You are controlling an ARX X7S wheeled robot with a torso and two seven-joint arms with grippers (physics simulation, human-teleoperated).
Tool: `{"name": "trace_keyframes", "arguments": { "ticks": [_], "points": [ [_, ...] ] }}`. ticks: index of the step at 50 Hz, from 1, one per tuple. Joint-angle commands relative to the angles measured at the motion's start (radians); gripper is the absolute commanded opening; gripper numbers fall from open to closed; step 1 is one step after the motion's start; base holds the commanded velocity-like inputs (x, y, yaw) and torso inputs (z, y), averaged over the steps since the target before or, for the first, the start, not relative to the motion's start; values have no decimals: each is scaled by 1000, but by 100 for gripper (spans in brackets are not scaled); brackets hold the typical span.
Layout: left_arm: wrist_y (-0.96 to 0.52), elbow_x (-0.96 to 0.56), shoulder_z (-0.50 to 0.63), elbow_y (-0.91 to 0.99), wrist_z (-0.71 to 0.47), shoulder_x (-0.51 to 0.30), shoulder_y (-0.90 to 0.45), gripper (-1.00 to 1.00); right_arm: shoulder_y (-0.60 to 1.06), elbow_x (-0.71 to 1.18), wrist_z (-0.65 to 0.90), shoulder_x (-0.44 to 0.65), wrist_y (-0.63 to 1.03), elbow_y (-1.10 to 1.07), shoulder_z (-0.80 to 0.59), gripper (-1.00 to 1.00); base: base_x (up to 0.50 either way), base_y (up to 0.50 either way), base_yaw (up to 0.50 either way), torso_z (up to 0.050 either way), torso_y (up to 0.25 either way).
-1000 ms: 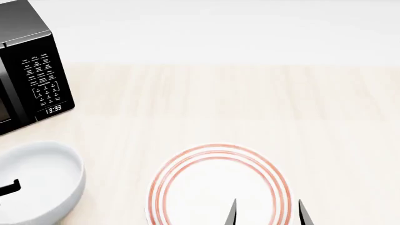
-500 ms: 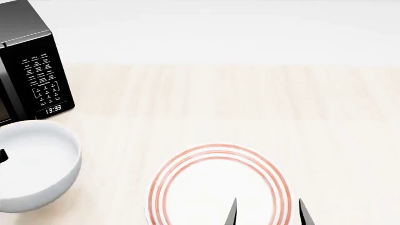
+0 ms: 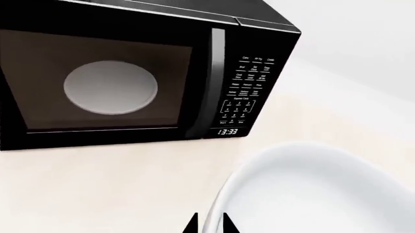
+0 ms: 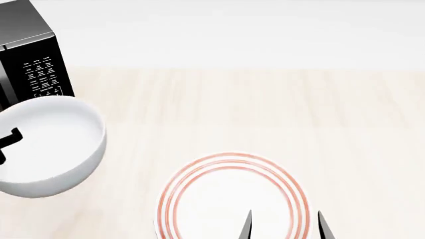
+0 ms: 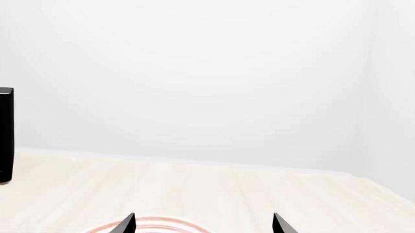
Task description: Pick up the white bowl and put it on the plate.
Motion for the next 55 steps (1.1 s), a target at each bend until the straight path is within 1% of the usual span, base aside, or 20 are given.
{"name": "trace_keyframes", "arguments": {
  "ticks": [1, 10, 13, 27, 39, 55],
  "points": [
    [-23, 2, 16, 17, -9, 57, -73, -100, 0, 0, 3, 3, -2, 2, -4, 100, 0, 0, 0, 0, 0],
    [-50, 18, 56, 9, -4, 107, -121, -100, 1, 4, 4, 5, -4, 5, -4, 100, 0, 0, 0, 0, 0],
    [-66, 30, 76, -17, 8, 133, -164, -100, -1, 4, 6, 7, -5, 2, -2, 100, 0, 0, 0, 0, 0],
    [-50, 80, 138, -124, 72, 258, -217, -100, 3, 3, 10, 10, -4, 2, -6, 100, 0, 0, 0, 0, 1],
    [-36, 122, 186, -217, 130, 349, -266, -100, 7, 1, 12, 12, -4, 7, -11, 100, 0, 0, 0, 0, 1],
    [-40, 148, 228, -276, 167, 428, -315, -100, 5, 11, 17, 17, -7, 6, -7, 100, 0, 0, 0, 0, 1]
  ]
}}
